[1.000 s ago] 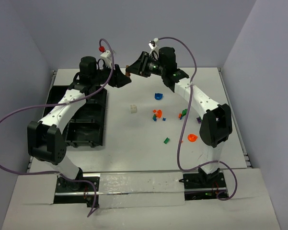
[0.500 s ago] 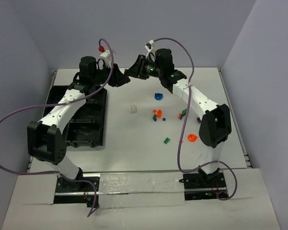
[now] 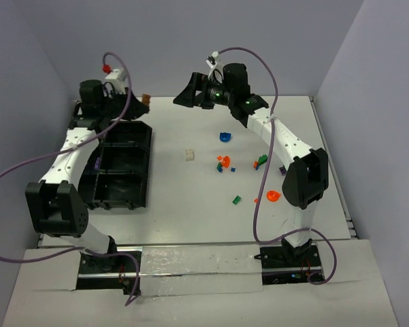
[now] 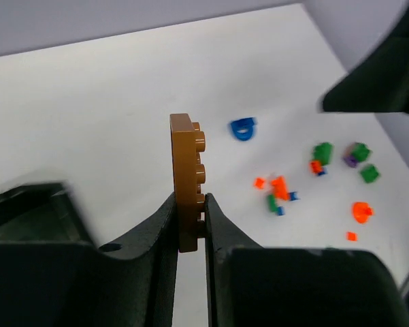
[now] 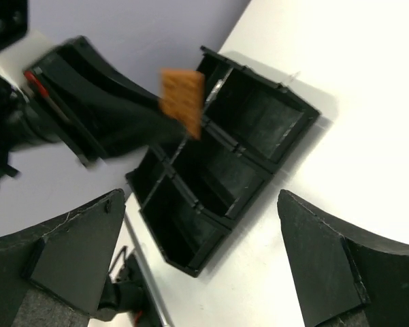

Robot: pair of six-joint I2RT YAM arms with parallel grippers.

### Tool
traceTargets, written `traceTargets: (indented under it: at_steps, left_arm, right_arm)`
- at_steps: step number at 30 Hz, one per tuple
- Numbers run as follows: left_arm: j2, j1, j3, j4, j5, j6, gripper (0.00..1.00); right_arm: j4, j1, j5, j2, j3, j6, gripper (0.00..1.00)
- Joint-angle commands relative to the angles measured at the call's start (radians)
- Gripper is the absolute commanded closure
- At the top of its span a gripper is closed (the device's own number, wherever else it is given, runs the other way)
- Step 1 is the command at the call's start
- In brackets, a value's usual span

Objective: Sort the legos into containers by color

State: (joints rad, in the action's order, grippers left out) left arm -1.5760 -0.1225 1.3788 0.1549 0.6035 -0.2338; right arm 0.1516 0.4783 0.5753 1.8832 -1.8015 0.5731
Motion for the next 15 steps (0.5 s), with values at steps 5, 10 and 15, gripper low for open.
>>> traceTargets:
  at_steps: [5,10,15]
  left_arm:
    - [0.107,0.316,0.029,0.299,-0.099,0.227,1.0]
    - [0.033,0.437,0.081,0.428,-0.217,0.37,0.98]
    - [-0.088,0.455,0.142,0.451,-0.257,0.391,0.92]
  right_arm:
    - [0.067,-0.088,-0.019,-0.018,-0.04,-0.167,0.0]
    - [0.103,-0.141,-0.031,-0.018,0.002,-0.254,0.0]
    - [0.124,-0.171,-0.035,-0.004,0.016,-0.285,0.0]
